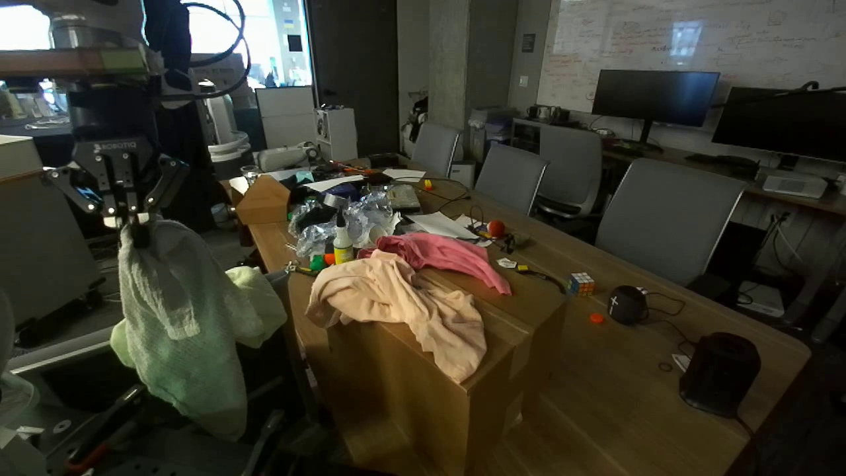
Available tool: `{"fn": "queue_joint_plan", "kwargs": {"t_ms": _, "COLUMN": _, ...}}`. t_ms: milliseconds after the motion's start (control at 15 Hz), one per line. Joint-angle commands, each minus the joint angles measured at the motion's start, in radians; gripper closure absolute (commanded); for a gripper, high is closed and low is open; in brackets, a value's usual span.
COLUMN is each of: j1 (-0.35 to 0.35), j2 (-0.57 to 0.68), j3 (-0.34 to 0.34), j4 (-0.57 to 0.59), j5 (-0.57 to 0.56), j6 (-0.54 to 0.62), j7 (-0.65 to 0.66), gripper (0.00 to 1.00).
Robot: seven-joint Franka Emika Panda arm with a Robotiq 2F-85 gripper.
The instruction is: Put the green and white towel and peach shirt on the backrest of the chair
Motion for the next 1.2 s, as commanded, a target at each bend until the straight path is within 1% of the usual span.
{"fn": "queue_joint_plan", "kwargs": {"t_ms": 0, "j1": 0.029, "j2": 0.049, "j3": 0.014, "j4": 0.041, "j5": -0.012, "j6": -0.029, "j7": 0.014, "gripper": 0.98}}
{"fn": "queue_joint_plan", "kwargs": {"t_ms": 267, "j1": 0.056, "j2": 0.083, "j3": 0.026, "j4": 0.076, "j5": 0.038, "j6": -0.021, "j7": 0.025, "gripper": 0.98}}
{"fn": "queue_joint_plan", "kwargs": {"t_ms": 400, "j1": 0.068, "j2": 0.1, "j3": 0.025, "j4": 0.1, "j5": 0.087, "j6": -0.018, "j7": 0.027, "gripper": 0.98}}
{"fn": "queue_joint_plan", "kwargs": {"t_ms": 600, "j1": 0.084, "j2": 0.121, "j3": 0.021, "j4": 0.137, "j5": 0.194, "j6": -0.001, "j7": 0.019, "gripper": 0.98}}
{"fn": "queue_joint_plan", "kwargs": {"t_ms": 933, "j1": 0.076, "j2": 0.185, "j3": 0.024, "j4": 0.201, "j5": 0.349, "j6": 0.066, "j7": 0.057, "gripper": 0.98}}
{"fn": "queue_joint_plan", "kwargs": {"t_ms": 1133, "j1": 0.068, "j2": 0.25, "j3": 0.03, "j4": 0.239, "j5": 0.395, "j6": 0.1, "j7": 0.095, "gripper": 0.98}}
